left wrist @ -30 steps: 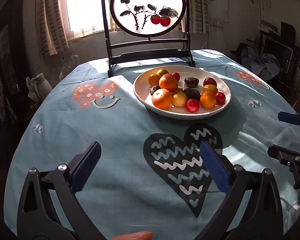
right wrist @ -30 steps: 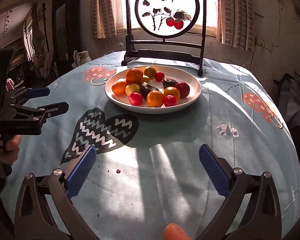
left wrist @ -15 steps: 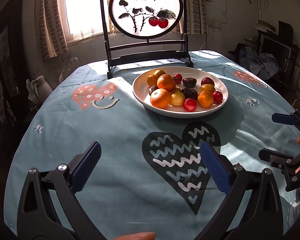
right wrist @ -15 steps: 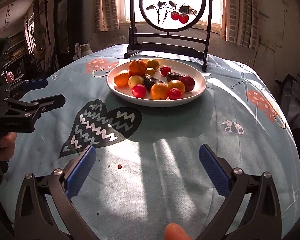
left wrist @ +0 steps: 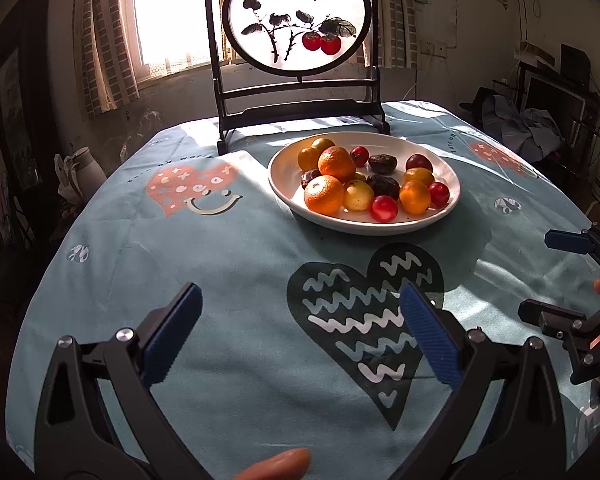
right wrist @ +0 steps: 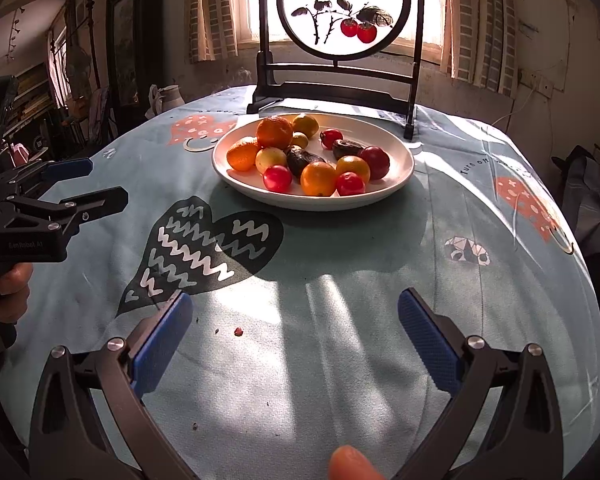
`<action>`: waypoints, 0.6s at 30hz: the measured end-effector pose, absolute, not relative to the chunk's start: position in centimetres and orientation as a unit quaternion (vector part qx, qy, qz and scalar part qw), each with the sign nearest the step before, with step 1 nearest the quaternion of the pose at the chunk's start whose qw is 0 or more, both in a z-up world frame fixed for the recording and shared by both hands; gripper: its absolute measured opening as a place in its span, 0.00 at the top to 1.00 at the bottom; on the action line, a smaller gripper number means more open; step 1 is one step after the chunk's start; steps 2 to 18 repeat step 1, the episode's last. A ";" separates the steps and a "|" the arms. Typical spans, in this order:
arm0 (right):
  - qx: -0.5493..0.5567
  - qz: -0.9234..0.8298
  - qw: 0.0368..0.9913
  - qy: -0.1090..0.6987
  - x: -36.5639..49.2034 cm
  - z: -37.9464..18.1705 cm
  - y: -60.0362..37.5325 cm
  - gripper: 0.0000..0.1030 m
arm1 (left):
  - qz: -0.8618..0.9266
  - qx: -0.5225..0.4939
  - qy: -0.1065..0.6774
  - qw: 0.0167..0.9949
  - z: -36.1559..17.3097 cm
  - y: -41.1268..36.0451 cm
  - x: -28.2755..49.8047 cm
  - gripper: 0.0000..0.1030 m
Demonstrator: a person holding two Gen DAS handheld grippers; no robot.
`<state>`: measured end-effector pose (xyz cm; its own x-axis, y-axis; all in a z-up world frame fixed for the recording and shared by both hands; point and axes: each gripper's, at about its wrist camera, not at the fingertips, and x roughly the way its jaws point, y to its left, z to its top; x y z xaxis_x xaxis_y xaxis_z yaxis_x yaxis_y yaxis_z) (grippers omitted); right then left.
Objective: Organize fruits
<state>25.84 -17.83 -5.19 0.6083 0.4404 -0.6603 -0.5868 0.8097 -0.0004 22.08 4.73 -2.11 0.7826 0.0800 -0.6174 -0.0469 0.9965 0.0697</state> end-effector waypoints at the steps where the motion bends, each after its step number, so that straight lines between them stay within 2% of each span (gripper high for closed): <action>1: -0.109 0.289 0.890 0.336 25.8 -5.2 -17.8 0.01 | 0.035 0.027 0.326 0.944 -2.1 4.8 22.0 0.02; 18: -0.109 0.289 0.890 0.336 25.8 -5.2 -17.8 0.01 | 0.035 0.027 0.326 0.944 -2.1 4.8 22.0 0.02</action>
